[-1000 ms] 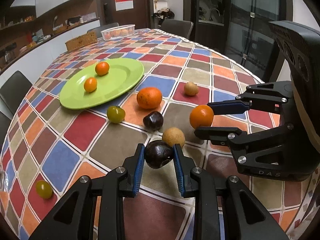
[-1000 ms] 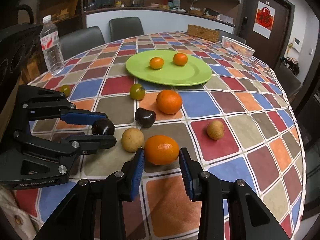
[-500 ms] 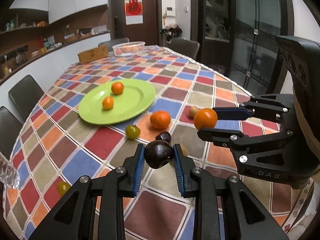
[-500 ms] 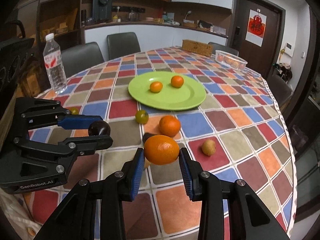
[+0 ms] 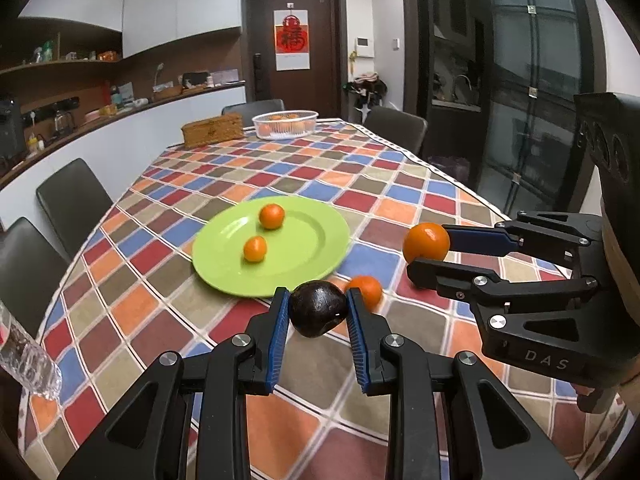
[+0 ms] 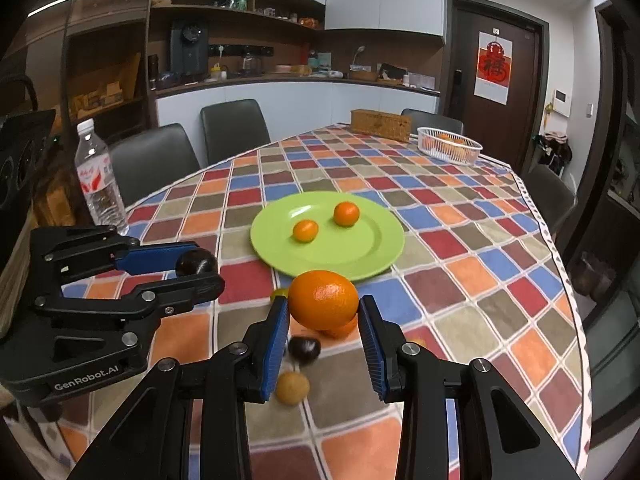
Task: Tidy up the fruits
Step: 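Carry the plum and orange onto the green plate and open both grippers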
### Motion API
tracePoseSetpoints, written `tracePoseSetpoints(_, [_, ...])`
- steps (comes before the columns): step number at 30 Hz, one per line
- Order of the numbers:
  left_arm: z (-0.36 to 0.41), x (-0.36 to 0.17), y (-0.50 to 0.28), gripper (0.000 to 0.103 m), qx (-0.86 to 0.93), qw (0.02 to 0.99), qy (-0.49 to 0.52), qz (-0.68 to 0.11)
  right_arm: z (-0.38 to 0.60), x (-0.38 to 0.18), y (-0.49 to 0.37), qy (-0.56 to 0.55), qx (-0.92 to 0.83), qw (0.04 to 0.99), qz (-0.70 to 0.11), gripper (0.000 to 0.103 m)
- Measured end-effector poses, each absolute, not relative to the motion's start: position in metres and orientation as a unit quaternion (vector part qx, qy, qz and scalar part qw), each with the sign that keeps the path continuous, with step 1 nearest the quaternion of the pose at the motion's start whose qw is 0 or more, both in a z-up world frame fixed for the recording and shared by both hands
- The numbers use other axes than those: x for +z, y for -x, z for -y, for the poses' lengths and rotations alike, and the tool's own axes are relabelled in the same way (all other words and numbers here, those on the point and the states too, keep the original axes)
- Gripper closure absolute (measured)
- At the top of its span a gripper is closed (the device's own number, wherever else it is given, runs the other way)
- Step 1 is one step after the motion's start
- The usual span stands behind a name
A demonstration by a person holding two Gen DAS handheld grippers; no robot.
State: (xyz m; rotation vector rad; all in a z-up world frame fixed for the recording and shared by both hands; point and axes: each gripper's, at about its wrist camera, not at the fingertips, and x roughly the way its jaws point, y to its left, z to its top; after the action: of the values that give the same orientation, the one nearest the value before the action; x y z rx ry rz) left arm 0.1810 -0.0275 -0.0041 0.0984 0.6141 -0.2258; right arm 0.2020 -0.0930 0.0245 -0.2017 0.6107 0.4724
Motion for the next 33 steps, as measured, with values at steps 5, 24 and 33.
tracePoseSetpoints(5, [0.021, -0.002, -0.200, 0.075, -0.102, 0.948, -0.061, -0.296, 0.085, 0.029, -0.217, 0.092, 0.230, 0.922, -0.297, 0.066])
tracePoseSetpoints(24, [-0.015, 0.003, -0.298, 0.075, -0.107, 0.938, -0.041, -0.326, 0.057, 0.033, -0.313, 0.085, 0.224, 0.913, -0.331, 0.066])
tracePoseSetpoints(33, [-0.026, -0.010, -0.347, 0.075, -0.114, 0.923, -0.017, -0.368, 0.047, 0.019, -0.365, 0.087, 0.221, 0.894, -0.379, 0.066])
